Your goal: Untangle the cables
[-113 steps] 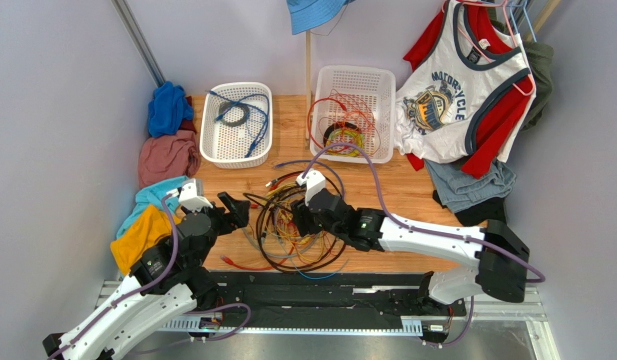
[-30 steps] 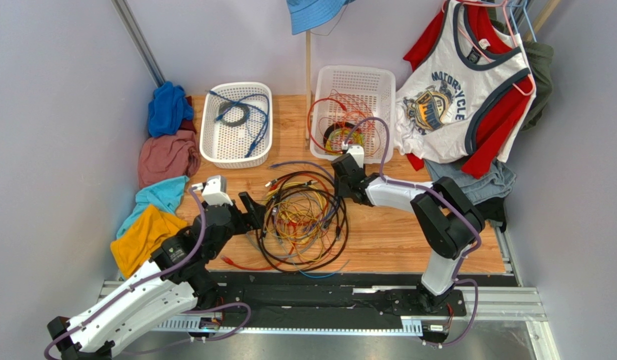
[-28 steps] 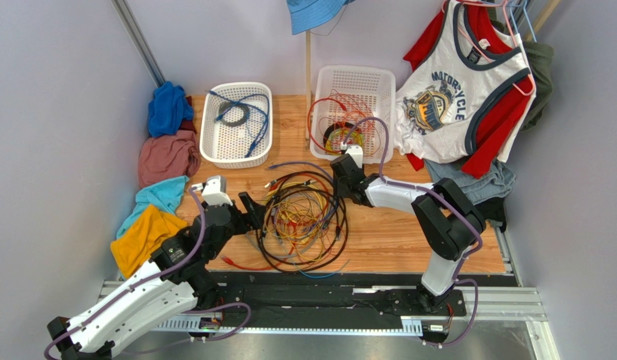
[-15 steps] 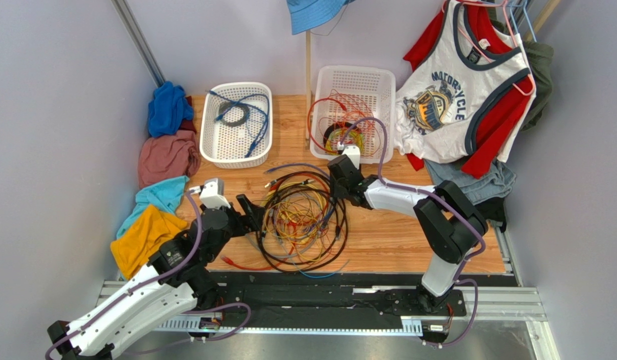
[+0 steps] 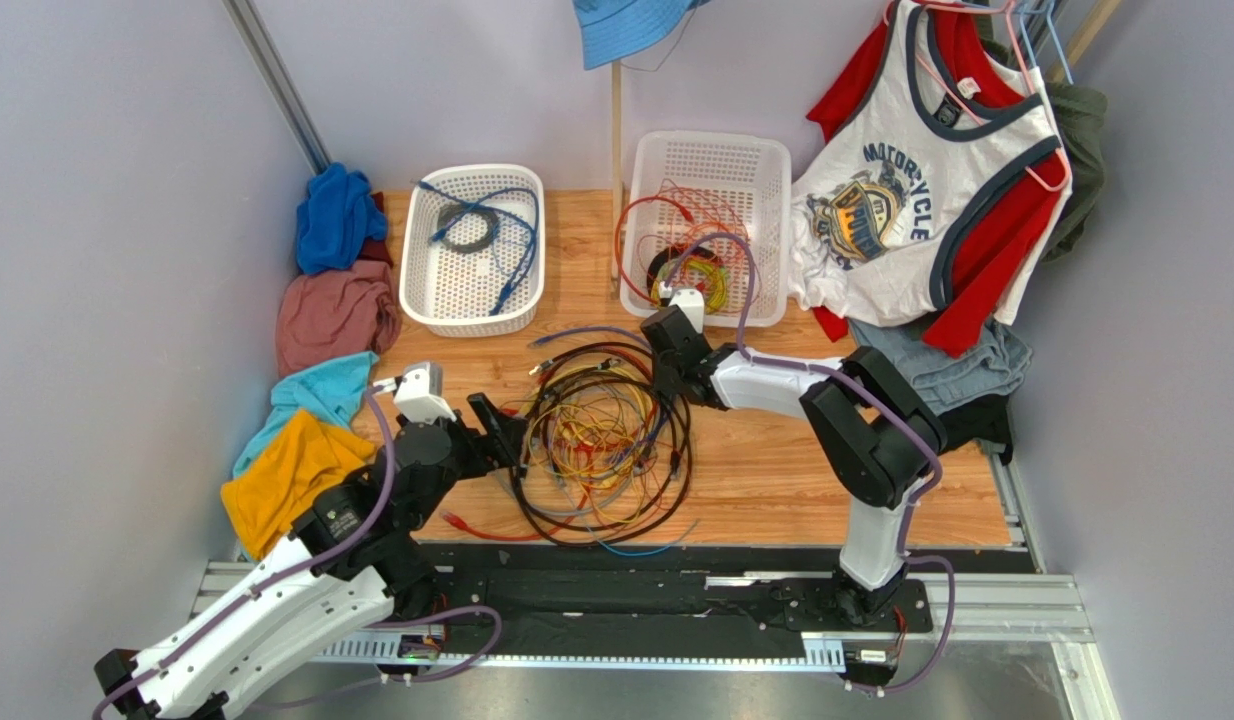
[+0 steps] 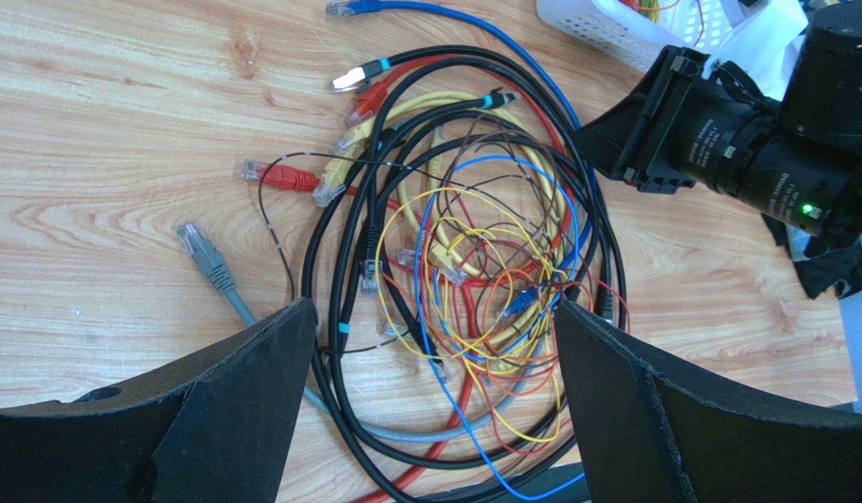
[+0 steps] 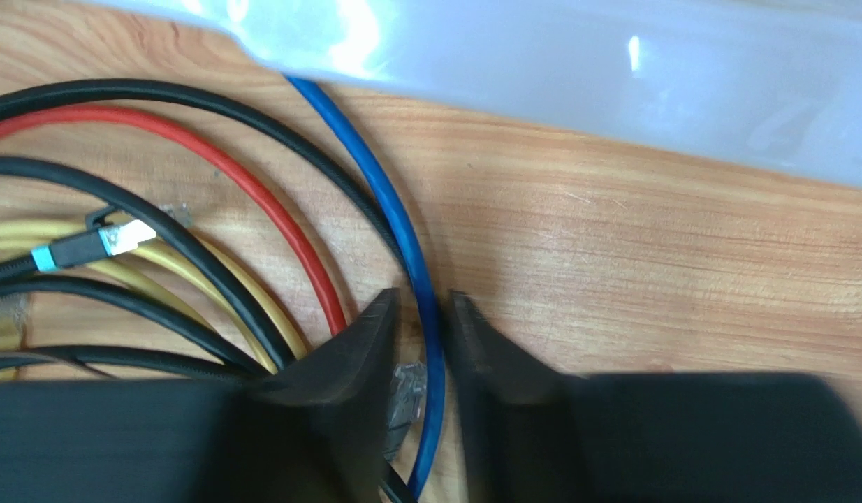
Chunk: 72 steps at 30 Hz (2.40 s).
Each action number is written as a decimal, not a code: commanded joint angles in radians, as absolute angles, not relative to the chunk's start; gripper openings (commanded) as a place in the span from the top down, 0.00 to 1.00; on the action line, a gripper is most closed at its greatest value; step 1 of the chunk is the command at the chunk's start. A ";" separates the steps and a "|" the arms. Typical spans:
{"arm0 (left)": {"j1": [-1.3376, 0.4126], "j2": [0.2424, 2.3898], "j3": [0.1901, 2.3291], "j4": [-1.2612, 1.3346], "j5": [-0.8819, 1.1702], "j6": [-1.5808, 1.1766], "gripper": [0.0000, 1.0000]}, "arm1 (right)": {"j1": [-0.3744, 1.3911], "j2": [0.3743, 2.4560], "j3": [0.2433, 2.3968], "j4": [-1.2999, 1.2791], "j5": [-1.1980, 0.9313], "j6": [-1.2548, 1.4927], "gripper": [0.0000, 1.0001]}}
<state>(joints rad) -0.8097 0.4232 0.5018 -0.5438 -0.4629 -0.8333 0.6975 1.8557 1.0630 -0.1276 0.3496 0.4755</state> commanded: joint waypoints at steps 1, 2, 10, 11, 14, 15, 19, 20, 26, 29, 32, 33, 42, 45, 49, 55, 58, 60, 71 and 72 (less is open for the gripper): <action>-0.805 0.393 0.497 -0.554 -0.468 -0.845 0.08 | 0.687 1.895 1.037 -0.141 0.333 0.503 0.80; -0.805 0.393 0.495 -0.554 -0.468 -0.847 0.08 | 0.687 1.885 1.022 -0.123 0.340 0.505 0.89; -0.805 0.420 0.517 -0.535 -0.486 -0.822 0.08 | 0.759 1.579 0.924 -0.126 0.485 0.471 1.00; -0.805 0.423 0.529 -0.537 -0.489 -0.818 0.08 | 0.782 1.495 0.913 -0.126 0.497 0.466 1.00; -0.805 0.420 0.551 -0.534 -0.514 -0.801 0.07 | 0.827 1.386 0.902 -0.133 0.497 0.442 1.00; -0.805 0.416 0.555 -0.528 -0.517 -0.795 0.07 | 0.837 1.320 0.903 -0.140 0.494 0.437 1.00; -0.805 0.419 0.571 -0.456 -0.506 -0.755 0.07 | 0.887 1.195 0.896 -0.143 0.457 0.410 1.00; -0.805 0.422 0.577 -0.440 -0.500 -0.747 0.07 | 0.900 1.174 0.893 -0.138 0.431 0.408 1.00; -0.805 0.462 0.595 -0.286 -0.436 -0.693 0.03 | 0.937 1.082 0.821 -0.111 0.339 0.396 1.00; -0.805 0.491 0.577 -0.137 -0.364 -0.643 0.01 | 0.953 1.074 0.781 -0.091 0.313 0.411 1.00; -0.805 0.552 0.561 0.024 -0.289 -0.629 0.01 | 0.976 1.072 0.755 -0.061 0.290 0.431 1.00; -0.805 0.593 0.558 0.082 -0.261 -0.647 0.01 | 0.982 1.074 0.756 -0.057 0.288 0.436 1.00; -0.807 0.833 0.563 0.290 -0.066 -0.771 0.01 | 1.054 1.097 0.798 -0.037 0.284 0.414 1.00; -0.807 0.870 0.565 0.322 -0.034 -0.811 0.01 | 1.058 1.104 0.808 -0.037 0.285 0.410 1.00; -0.805 0.896 0.564 0.342 -0.012 -0.842 0.01 | 1.069 1.103 0.810 -0.029 0.282 0.413 1.00; -0.805 0.939 0.552 0.362 -0.008 -0.880 0.01 | 1.088 1.095 0.816 -0.021 0.285 0.407 1.00; -0.805 0.956 0.561 0.335 -0.006 -0.919 0.01 | 1.095 1.082 0.818 -0.026 0.317 0.399 1.00; -0.807 0.948 0.554 0.324 0.021 -0.957 0.03 | 1.094 1.066 0.818 -0.025 0.334 0.391 1.00; -0.807 0.879 0.514 0.362 -0.112 -0.927 0.43 | 1.130 1.028 0.784 0.046 0.256 0.411 1.00; -0.807 0.877 0.529 0.354 -0.120 -0.914 0.55 | 1.135 1.023 0.778 0.041 0.262 0.411 1.00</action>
